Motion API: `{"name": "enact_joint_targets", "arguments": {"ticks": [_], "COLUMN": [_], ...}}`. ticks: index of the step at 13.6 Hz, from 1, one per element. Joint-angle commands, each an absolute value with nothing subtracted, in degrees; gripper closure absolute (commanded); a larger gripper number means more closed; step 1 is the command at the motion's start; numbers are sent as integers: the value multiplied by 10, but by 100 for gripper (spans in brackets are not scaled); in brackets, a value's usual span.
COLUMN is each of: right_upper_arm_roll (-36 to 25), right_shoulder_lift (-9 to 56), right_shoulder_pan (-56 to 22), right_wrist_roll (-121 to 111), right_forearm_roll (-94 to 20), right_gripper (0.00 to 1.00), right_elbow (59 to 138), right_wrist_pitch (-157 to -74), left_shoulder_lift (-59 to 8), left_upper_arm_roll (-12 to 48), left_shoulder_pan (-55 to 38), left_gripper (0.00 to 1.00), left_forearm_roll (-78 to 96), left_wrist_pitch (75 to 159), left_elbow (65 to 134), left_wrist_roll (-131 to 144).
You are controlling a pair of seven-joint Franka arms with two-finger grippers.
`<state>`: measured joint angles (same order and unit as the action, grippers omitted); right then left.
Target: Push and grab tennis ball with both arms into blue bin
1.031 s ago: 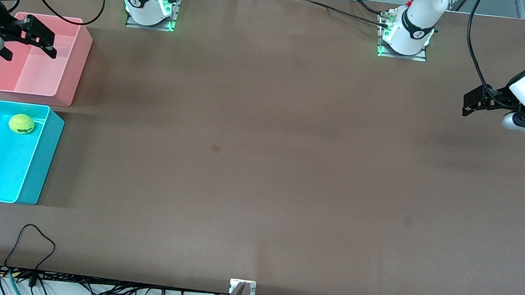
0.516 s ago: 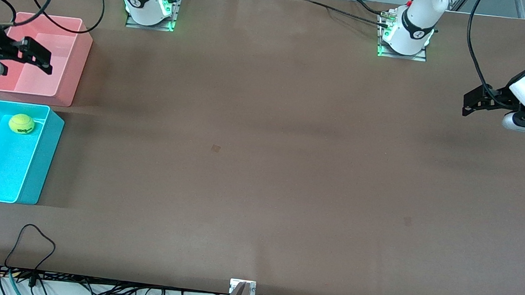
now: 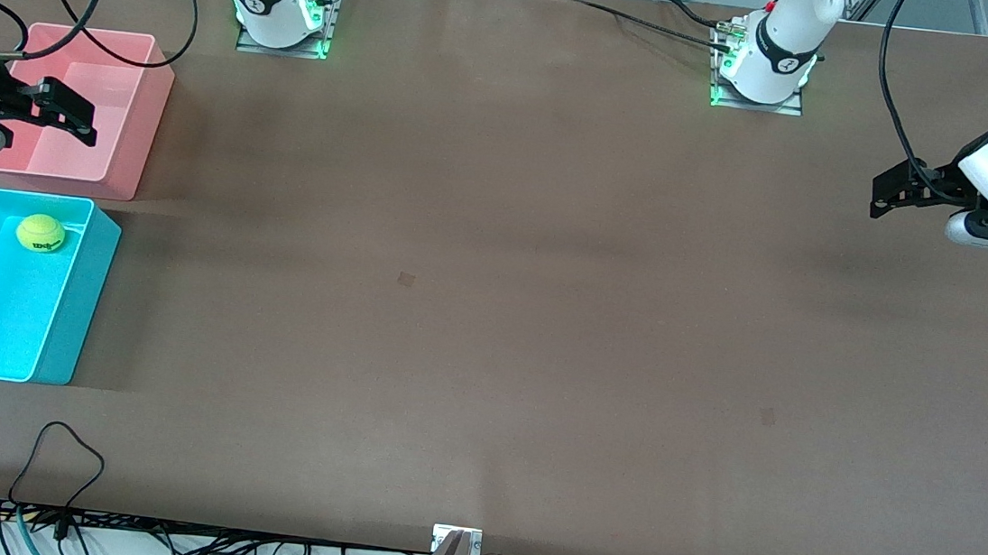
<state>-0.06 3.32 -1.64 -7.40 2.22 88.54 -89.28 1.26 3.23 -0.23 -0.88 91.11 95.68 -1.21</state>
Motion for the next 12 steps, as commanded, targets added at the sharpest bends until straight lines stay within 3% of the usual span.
{"name": "enact_joint_targets", "arguments": {"ticks": [1, 12], "right_upper_arm_roll": [0, 0], "right_shoulder_lift": [35, 35], "right_shoulder_pan": [-15, -11], "right_wrist_roll": [-68, -68], "right_forearm_roll": [29, 29], "right_gripper": [0, 0], "right_elbow": [873, 875], "right_wrist_pitch": [-881, -885], "left_shoulder_lift": [10, 10], "left_upper_arm_roll": [33, 33], "left_shoulder_pan": [0, 3], "left_gripper": [0, 0], "left_forearm_roll": [-6, -6], "left_wrist_pitch": [898, 897], "left_elbow": [944, 945], "left_wrist_roll": [-14, -14]}}
